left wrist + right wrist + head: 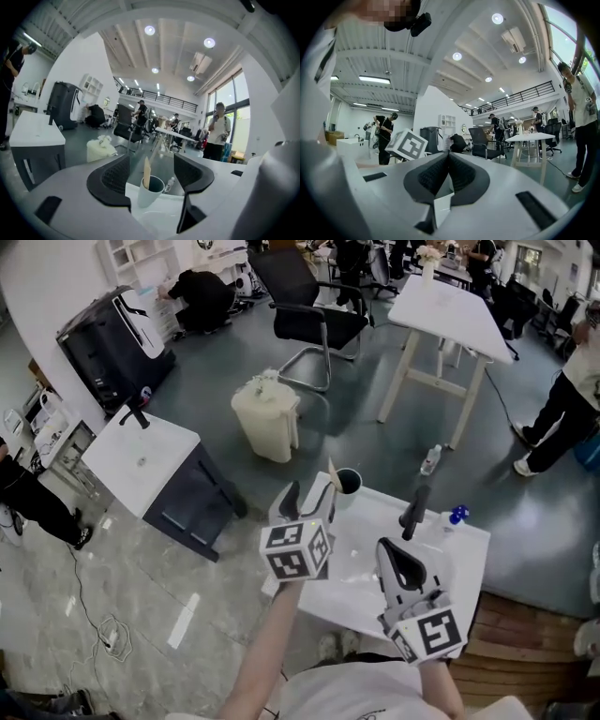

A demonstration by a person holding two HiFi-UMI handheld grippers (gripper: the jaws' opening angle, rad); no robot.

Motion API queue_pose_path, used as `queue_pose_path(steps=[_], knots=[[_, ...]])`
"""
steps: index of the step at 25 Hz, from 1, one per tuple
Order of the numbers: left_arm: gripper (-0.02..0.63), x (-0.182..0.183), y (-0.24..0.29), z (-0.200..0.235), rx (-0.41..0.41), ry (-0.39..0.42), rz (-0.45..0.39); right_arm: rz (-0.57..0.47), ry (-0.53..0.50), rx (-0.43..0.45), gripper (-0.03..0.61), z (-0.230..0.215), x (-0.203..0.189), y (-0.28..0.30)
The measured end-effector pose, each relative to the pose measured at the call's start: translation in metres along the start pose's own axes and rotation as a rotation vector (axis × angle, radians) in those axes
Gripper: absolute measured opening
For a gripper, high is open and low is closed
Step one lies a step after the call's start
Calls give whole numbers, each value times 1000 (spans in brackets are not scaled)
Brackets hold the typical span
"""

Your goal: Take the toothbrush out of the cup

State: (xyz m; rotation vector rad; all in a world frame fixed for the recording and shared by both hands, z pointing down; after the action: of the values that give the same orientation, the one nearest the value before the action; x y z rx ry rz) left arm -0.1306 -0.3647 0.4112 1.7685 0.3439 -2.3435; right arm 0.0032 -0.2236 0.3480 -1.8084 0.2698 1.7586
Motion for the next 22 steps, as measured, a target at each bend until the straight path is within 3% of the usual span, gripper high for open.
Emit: queue_pose_path(steps=[5, 12, 22], knots=[[282, -52, 48, 0, 11, 14, 127, 24, -3, -51, 11, -20, -4, -10], [255, -89, 88, -1, 56, 14, 218, 68, 0, -139, 11, -48, -15, -29], [80, -110, 102, 9, 155, 40, 242, 95, 4, -197, 11, -60, -22, -42]])
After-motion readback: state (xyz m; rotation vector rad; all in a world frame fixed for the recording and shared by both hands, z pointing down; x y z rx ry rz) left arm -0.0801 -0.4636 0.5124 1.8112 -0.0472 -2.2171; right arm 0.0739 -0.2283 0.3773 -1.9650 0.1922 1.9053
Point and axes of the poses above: the fingertips, and each gripper's own axes: y forward along the fingers, z to its left, x out of its top, the point moved 3 cm from there along -y, backward along the fingers, and after that the axes turned 15 degrees about -z, right-handed, at the moved point
